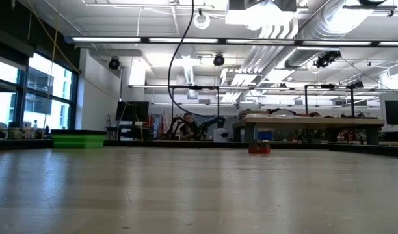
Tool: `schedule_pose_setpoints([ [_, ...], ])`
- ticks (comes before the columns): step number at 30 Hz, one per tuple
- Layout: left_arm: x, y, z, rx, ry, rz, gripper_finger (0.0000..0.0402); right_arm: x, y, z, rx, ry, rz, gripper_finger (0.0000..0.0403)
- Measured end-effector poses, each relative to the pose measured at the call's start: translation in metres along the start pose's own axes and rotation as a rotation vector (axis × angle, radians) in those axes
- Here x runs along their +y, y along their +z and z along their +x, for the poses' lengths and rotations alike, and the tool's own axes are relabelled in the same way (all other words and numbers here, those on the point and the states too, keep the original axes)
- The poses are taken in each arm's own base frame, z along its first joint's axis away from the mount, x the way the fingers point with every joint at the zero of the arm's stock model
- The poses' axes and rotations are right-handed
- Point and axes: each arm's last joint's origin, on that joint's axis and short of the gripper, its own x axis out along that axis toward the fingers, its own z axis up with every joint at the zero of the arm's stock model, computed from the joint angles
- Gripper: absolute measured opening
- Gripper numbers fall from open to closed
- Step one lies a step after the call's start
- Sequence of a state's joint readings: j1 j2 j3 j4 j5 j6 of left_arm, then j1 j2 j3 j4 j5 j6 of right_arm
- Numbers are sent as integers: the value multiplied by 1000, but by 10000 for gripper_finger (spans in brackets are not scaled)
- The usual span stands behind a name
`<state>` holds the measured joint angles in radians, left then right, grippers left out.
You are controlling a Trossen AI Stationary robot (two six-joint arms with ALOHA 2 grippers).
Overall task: Coil cords
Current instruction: Coil the blue wire onto the spool
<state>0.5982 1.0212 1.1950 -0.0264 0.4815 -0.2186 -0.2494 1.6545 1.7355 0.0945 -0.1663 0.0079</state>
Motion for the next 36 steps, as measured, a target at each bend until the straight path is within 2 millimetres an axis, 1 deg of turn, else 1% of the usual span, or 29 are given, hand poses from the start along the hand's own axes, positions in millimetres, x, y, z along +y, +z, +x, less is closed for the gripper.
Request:
schedule_pose_setpoints([
  [4, -1, 0, 1, -1, -7, -54, 129, 1, 3, 0, -26, 6, 7, 1],
  [7, -2, -3, 8, 5, -26, -72, 144, 1, 6, 0, -64, 9, 8, 0],
  [9, -2, -3, 14, -30, -37, -84, 152, 1, 7, 0, -75, 9, 8, 0],
  [12, -4, 3, 21, -117, -77, -81, 161, 1, 7, 0, -72, 15, 32, 0],
  [14, -4, 4, 24, -134, -83, -73, 163, 1, 7, 0, -71, 22, 32, 0],
  [19, -1, 1, 25, -112, -73, -84, 163, 2, 7, 0, -78, 39, 52, 0],
  [27, -4, 0, 26, -101, -104, -86, 160, 5, 6, 1, -71, 61, 51, 0],
  [36, -10, 0, 28, -111, -130, -43, 111, 5, 7, 1, -76, 59, 53, 0],
])
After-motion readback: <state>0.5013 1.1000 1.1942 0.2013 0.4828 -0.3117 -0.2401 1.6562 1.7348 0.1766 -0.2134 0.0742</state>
